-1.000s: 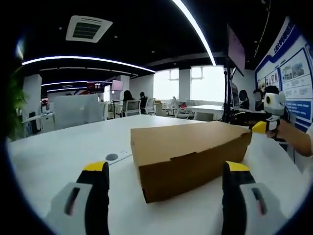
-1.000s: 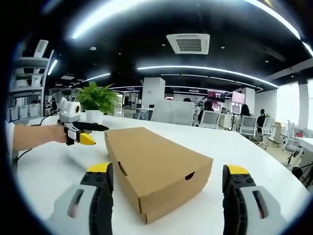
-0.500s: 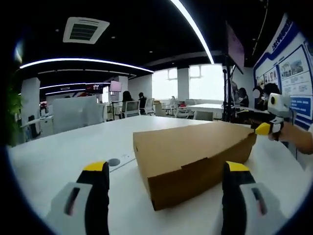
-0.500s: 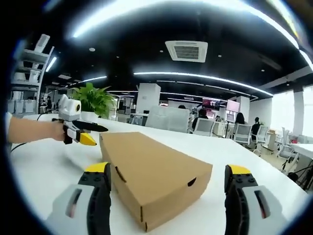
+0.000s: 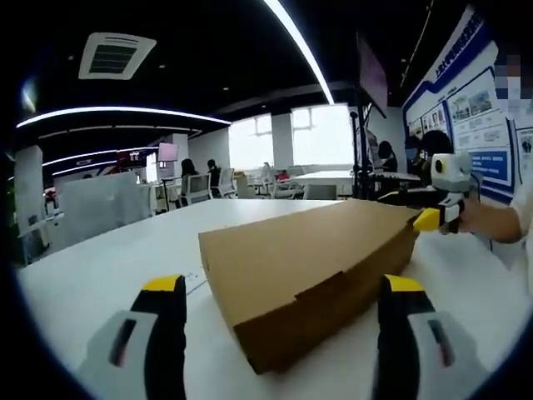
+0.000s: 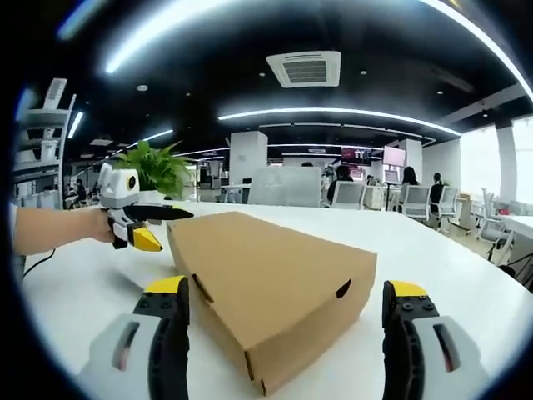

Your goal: Operate the shoe box by opening the lid, removing the specified soft item, and placing it in the target area until the item is outside and the box remains undamaged.

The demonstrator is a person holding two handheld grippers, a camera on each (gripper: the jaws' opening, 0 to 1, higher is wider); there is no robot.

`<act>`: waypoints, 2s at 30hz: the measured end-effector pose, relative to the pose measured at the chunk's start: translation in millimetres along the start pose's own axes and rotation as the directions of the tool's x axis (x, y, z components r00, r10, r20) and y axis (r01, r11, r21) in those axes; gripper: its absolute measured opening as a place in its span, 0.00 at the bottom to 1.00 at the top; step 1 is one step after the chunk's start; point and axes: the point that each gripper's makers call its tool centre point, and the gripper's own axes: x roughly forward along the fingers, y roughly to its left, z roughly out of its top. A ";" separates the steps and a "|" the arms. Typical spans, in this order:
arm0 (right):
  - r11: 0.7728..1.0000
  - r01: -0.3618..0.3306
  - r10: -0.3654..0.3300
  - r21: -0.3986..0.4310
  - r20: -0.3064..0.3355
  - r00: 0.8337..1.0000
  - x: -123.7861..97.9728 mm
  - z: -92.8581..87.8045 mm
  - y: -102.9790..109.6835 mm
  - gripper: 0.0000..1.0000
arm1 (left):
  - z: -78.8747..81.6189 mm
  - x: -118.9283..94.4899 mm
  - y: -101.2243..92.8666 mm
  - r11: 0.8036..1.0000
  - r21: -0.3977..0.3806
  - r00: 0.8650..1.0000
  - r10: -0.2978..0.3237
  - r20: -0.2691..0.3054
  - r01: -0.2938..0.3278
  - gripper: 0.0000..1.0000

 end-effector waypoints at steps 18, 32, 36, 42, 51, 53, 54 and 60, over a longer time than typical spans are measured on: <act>0.998 -0.064 0.064 -0.006 -0.023 0.998 7.8 -3.5 12.1 0.92 | -12.6 9.0 -4.8 0.997 -0.061 0.997 -0.047 -0.068 0.043 0.81; 0.997 -0.046 0.043 -0.056 -0.049 0.998 15.0 -10.9 10.4 0.98 | -12.7 7.5 -3.7 0.996 -0.074 0.998 -0.050 -0.023 0.048 0.79; 0.997 -0.059 0.057 -0.046 -0.050 0.997 15.3 -12.0 11.6 0.98 | -12.3 7.8 -3.9 0.996 -0.077 0.999 -0.038 -0.010 0.037 0.79; 0.997 -0.060 0.059 -0.047 -0.041 0.997 16.6 -12.7 11.7 0.97 | -12.3 8.2 -0.8 0.996 -0.078 0.999 -0.033 -0.001 0.033 0.79; 0.996 -0.079 0.078 -0.048 -0.020 0.997 18.9 -13.1 9.6 0.95 | -12.8 8.6 1.0 0.997 -0.081 1.000 -0.019 -0.003 0.019 0.78; 0.995 -0.082 0.081 -0.049 -0.015 0.997 19.7 -12.7 9.7 0.95 | -12.9 8.1 -0.4 0.997 -0.082 1.000 -0.015 0.005 0.016 0.78; 0.995 -0.084 0.084 -0.049 -0.014 0.996 20.7 -12.4 9.0 0.95 | -12.9 7.7 -0.8 0.996 -0.083 1.000 -0.013 0.008 0.014 0.78; 0.994 -0.097 0.097 -0.046 -0.017 0.995 18.5 -10.8 8.9 0.93 | -12.9 6.4 -2.5 0.996 -0.088 1.000 0.004 0.019 -0.002 0.78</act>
